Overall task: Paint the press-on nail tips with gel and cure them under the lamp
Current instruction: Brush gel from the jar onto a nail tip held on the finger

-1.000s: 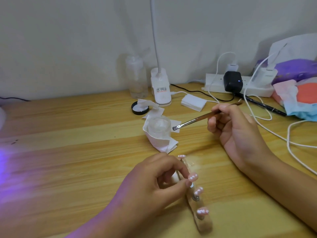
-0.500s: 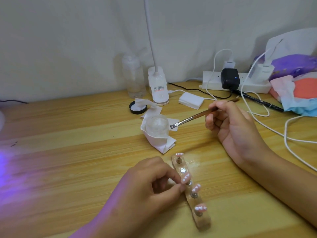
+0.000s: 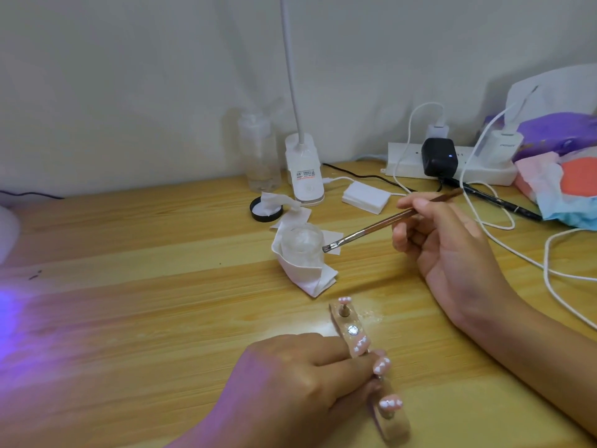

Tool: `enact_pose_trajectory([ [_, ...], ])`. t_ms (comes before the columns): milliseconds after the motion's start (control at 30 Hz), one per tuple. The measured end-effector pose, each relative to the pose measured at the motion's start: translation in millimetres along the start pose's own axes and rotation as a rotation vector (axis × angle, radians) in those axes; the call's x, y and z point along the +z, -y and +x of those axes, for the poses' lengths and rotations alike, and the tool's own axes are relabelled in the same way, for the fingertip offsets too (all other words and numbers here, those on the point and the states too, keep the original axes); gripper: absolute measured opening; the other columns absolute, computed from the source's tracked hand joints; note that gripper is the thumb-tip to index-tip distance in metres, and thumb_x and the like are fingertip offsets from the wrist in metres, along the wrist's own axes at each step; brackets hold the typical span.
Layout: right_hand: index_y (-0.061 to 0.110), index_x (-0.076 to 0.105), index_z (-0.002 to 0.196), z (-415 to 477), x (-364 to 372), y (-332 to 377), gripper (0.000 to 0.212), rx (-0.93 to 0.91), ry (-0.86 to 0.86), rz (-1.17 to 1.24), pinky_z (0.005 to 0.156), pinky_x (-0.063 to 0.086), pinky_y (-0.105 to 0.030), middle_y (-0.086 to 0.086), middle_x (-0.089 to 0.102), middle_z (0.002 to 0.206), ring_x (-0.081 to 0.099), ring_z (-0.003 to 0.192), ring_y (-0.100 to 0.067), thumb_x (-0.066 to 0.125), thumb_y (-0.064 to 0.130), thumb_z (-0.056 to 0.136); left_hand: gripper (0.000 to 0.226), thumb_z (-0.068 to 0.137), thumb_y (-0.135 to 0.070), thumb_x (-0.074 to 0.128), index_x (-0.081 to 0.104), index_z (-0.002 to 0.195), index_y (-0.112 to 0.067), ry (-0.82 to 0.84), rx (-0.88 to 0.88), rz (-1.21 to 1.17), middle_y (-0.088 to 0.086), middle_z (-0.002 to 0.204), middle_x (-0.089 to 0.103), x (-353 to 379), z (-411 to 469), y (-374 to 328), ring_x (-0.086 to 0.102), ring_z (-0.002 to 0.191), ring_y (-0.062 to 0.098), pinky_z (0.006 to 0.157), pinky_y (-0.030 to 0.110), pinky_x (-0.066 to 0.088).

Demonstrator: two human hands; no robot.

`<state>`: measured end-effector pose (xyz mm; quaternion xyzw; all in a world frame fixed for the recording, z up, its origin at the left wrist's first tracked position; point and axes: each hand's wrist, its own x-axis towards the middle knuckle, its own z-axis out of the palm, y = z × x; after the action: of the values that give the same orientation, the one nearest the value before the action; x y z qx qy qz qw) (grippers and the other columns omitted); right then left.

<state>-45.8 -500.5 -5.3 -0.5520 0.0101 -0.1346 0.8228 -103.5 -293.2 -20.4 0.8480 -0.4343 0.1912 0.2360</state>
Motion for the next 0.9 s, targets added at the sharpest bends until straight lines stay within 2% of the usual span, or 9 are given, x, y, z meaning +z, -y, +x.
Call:
enact_pose_trajectory([
  [100, 0.025, 0.073, 0.084, -4, -1, 0, 0.032, -0.118, 0.03, -0.063, 0.064, 0.051, -0.02, 0.004, 0.063, 0.069, 0.06, 0.067, -0.009, 0.047, 0.014, 0.1, 0.018, 0.09, -0.039, 0.059, 0.077, 0.091, -0.04, 0.025, 0.006, -0.035, -0.015, 0.071, 0.058, -3, -1, -2, 0.046, 0.056, 0.001, 0.047, 0.008, 0.037],
  [167, 0.027, 0.073, 0.085, -7, -1, 3, 0.029, -0.19, 0.028, -0.138, 0.065, 0.052, -0.02, 0.005, 0.065, 0.072, 0.061, 0.069, -0.009, 0.049, 0.019, 0.098, 0.023, 0.097, -0.037, 0.054, 0.076, 0.1, -0.037, 0.001, -0.026, -0.161, -0.02, 0.087, 0.053, -7, -1, -1, 0.046, 0.069, -0.01, 0.062, -0.002, 0.034],
  [233, 0.028, 0.073, 0.088, -6, 1, 14, 0.02, -0.276, 0.05, -0.24, 0.068, 0.054, -0.021, 0.003, 0.066, 0.073, 0.063, 0.07, -0.01, 0.055, 0.03, 0.097, 0.019, 0.094, -0.028, 0.059, 0.076, 0.104, -0.031, -0.071, -0.112, -0.379, -0.027, 0.087, 0.052, -12, 0, 4, 0.045, 0.07, -0.018, 0.069, -0.004, 0.032],
  [333, 0.026, 0.07, 0.093, 3, 16, 38, 0.024, -0.438, 0.215, -0.451, 0.073, 0.053, -0.022, 0.001, 0.067, 0.073, 0.065, 0.071, -0.014, 0.061, 0.049, 0.091, 0.015, 0.087, -0.026, 0.07, 0.078, 0.098, -0.031, -0.185, -0.414, -0.833, -0.017, 0.078, 0.067, -17, 6, 14, 0.052, 0.065, -0.01, 0.066, 0.004, 0.039],
  [433, 0.028, 0.067, 0.093, 14, 38, 50, 0.019, -0.513, 0.385, -0.656, 0.074, 0.053, -0.019, 0.002, 0.069, 0.075, 0.069, 0.073, -0.015, 0.059, 0.045, 0.094, 0.009, 0.082, -0.032, 0.073, 0.078, 0.089, -0.033, -0.312, -0.717, -1.103, -0.019, 0.07, 0.068, -17, 11, 22, 0.055, 0.061, -0.011, 0.06, 0.003, 0.04],
  [567, 0.03, 0.063, 0.09, 24, 65, 43, 0.014, -0.528, 0.493, -0.936, 0.068, 0.054, -0.028, 0.007, 0.068, 0.074, 0.067, 0.072, -0.013, 0.055, 0.04, 0.095, 0.016, 0.075, -0.037, 0.079, 0.076, 0.087, -0.027, -0.423, -0.886, -1.185, -0.02, 0.06, 0.06, -16, 14, 32, 0.05, 0.052, -0.007, 0.052, 0.004, 0.037],
  [633, 0.025, 0.063, 0.09, 26, 73, 34, 0.016, -0.471, 0.53, -1.064, 0.067, 0.051, -0.038, 0.008, 0.067, 0.069, 0.065, 0.068, -0.013, 0.055, 0.038, 0.092, 0.017, 0.072, -0.036, 0.076, 0.074, 0.085, -0.027, -0.441, -0.915, -1.195, -0.018, 0.06, 0.058, -14, 13, 34, 0.048, 0.051, -0.003, 0.05, 0.007, 0.037],
  [700, 0.021, 0.064, 0.089, 27, 76, 29, 0.021, -0.415, 0.558, -1.132, 0.067, 0.048, -0.038, 0.008, 0.066, 0.067, 0.063, 0.066, -0.012, 0.054, 0.04, 0.09, 0.016, 0.069, -0.038, 0.074, 0.072, 0.082, -0.027, -0.437, -0.905, -1.205, -0.018, 0.06, 0.057, -14, 13, 34, 0.048, 0.051, -0.002, 0.05, 0.007, 0.037],
  [900, 0.031, 0.066, 0.091, 21, 53, 41, 0.021, -0.383, 0.462, -0.933, 0.071, 0.054, -0.027, 0.006, 0.071, 0.081, 0.068, 0.077, -0.011, 0.053, 0.047, 0.087, 0.017, 0.073, -0.042, 0.069, 0.071, 0.084, -0.03, -0.386, -0.895, -1.221, -0.018, 0.06, 0.053, -15, 10, 35, 0.041, 0.054, 0.003, 0.05, 0.01, 0.036],
])
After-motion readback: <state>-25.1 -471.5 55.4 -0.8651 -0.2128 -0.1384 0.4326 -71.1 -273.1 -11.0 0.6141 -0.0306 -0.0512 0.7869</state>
